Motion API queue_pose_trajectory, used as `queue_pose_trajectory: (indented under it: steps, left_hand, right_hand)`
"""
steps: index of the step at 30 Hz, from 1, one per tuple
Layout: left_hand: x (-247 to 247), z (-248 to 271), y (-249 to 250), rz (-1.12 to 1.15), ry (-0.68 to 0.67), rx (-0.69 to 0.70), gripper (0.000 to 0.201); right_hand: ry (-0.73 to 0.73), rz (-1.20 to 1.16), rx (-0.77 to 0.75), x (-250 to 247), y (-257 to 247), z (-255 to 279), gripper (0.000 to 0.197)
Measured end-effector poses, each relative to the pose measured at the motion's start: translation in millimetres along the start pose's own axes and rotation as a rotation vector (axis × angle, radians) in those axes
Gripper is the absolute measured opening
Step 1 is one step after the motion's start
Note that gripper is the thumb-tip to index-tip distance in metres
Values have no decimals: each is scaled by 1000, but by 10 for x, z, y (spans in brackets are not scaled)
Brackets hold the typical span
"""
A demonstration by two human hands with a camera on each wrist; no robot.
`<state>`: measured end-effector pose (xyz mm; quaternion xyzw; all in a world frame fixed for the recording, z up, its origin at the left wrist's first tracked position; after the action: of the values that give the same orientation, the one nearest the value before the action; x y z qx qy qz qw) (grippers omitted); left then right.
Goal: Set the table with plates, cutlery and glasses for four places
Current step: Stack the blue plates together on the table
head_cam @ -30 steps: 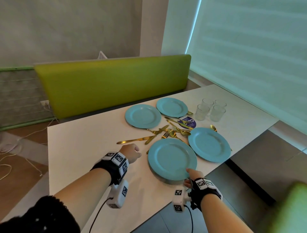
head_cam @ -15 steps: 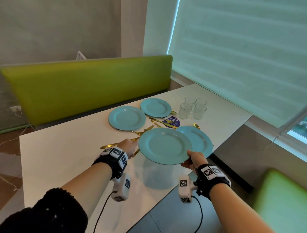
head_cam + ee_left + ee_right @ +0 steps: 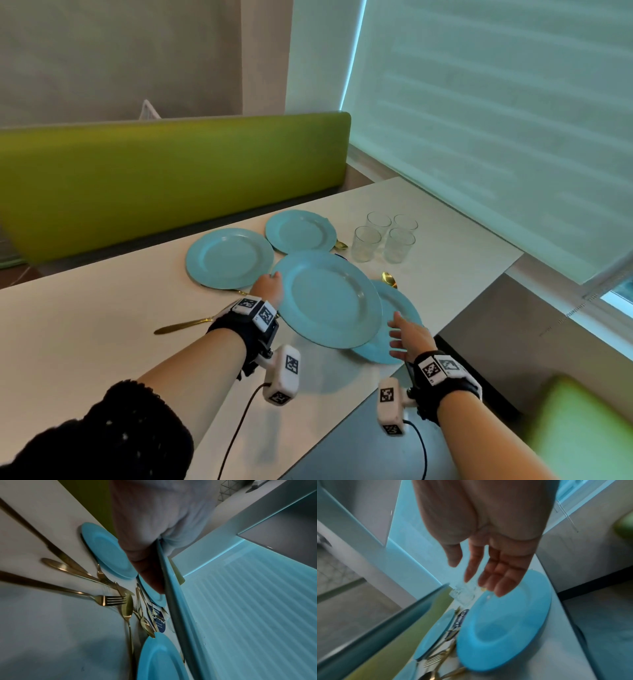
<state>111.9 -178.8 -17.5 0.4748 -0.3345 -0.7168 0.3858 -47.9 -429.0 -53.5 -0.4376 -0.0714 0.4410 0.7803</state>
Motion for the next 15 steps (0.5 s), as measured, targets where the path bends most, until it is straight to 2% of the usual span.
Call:
queue_pose_trajectory:
  steps: [4, 7, 10, 13, 15]
  left_hand:
    - [131, -214, 113, -27, 62, -14, 44]
    - [231, -352, 105, -11, 91, -37, 44]
    - [332, -396, 120, -8, 100, -57, 44]
    - [424, -430, 95, -3, 95, -64, 44]
    - [489, -446, 82, 0, 76, -65, 45]
  right_hand:
    - [108, 149, 68, -340, 92, -463, 42]
    - [155, 206, 131, -468, 215, -793, 34]
    - [97, 192, 161, -432, 231, -834, 17]
    - [121, 220, 197, -495, 332, -1038, 31]
    - [63, 188, 214, -464, 368, -1054, 29]
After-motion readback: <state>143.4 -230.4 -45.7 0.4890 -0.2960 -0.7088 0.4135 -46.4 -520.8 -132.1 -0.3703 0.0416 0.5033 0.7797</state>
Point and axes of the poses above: each hand's wrist, its own z-axis away from the middle knuckle, its own x-axis out of the palm, y = z × x, the point moved 6 cm from there along -z, towards the middle knuckle, and after that the axes turned 4 degrees about x, right-handed, at the moved point
